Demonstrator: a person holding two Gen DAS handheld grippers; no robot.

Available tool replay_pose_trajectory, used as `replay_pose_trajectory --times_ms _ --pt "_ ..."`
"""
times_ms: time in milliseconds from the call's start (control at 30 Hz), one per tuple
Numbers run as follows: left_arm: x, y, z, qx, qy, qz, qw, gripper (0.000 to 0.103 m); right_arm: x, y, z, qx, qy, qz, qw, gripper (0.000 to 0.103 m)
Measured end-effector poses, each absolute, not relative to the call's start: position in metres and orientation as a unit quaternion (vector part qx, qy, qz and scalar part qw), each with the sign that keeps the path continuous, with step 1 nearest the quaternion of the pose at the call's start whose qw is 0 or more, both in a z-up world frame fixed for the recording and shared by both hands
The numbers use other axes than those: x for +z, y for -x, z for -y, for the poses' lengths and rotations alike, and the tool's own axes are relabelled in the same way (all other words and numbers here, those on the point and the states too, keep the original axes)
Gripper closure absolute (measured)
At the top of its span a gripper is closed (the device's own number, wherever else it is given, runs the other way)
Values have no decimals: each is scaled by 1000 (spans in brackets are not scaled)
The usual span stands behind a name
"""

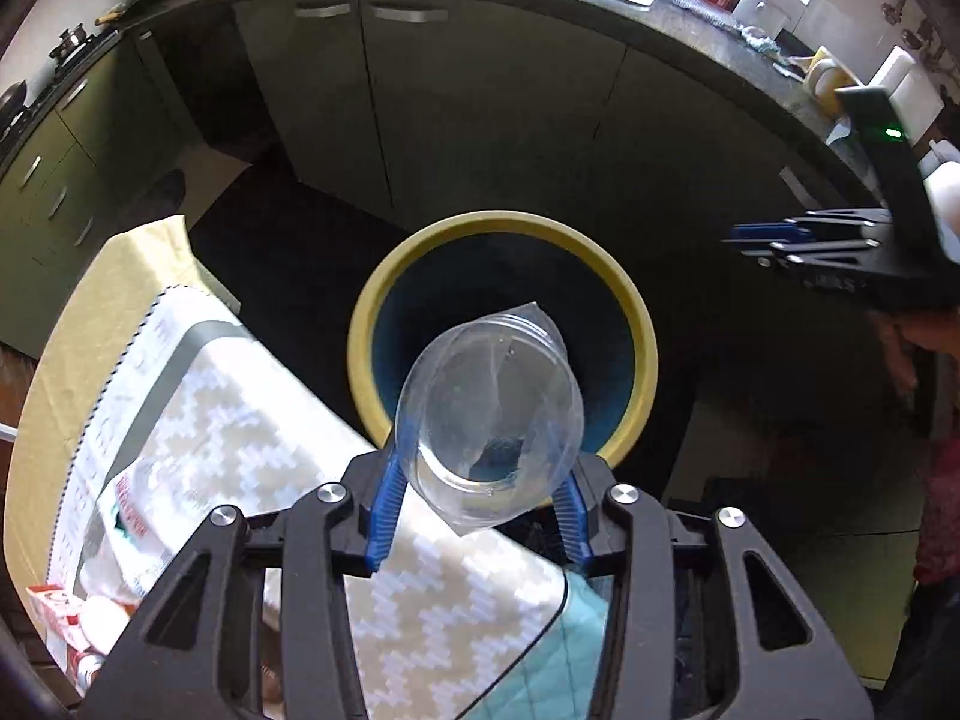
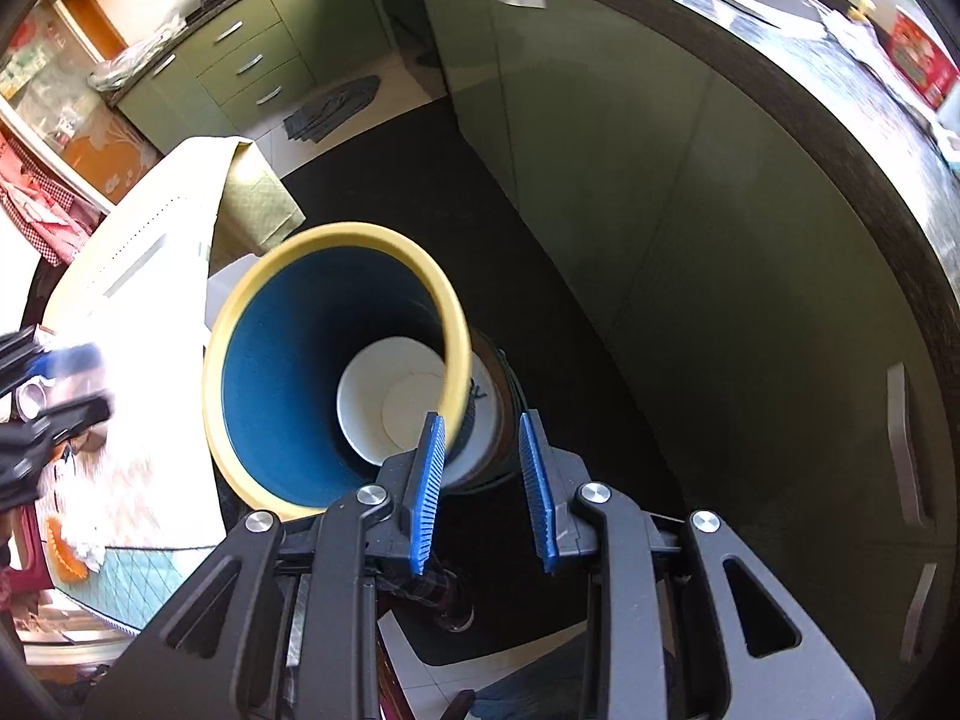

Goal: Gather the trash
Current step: 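Grasp the clear plastic cup with the left gripper and drop it into the bin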

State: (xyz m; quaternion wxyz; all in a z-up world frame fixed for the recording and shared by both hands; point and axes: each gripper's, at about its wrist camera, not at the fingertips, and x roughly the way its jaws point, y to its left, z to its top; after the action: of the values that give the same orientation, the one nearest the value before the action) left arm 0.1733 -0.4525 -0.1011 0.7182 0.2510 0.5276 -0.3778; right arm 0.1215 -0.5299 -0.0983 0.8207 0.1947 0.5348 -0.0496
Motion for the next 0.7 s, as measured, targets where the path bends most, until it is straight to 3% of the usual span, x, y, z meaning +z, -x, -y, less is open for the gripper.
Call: replay_pose_trajectory --times_ms 133,300,500,567,700 --pt "-146 -184 496 -357 -272 -547 707 59 -101 -98 543 -57 -202 -535 819 77" --pt "-156 -186 517 -350 -275 -548 708 48 -93 -79 554 -60 -201 -530 822 77" --pt "-88 -184 459 -357 -245 -540 722 46 -81 -91 535 -28 -182 -524 832 76" --pt "-59 -183 423 -348 -234 -541 729 40 -73 -101 518 -2 -163 -521 838 71" --pt "-13 -186 332 -295 -220 -528 765 38 -53 -139 462 81 -107 -512 849 58"
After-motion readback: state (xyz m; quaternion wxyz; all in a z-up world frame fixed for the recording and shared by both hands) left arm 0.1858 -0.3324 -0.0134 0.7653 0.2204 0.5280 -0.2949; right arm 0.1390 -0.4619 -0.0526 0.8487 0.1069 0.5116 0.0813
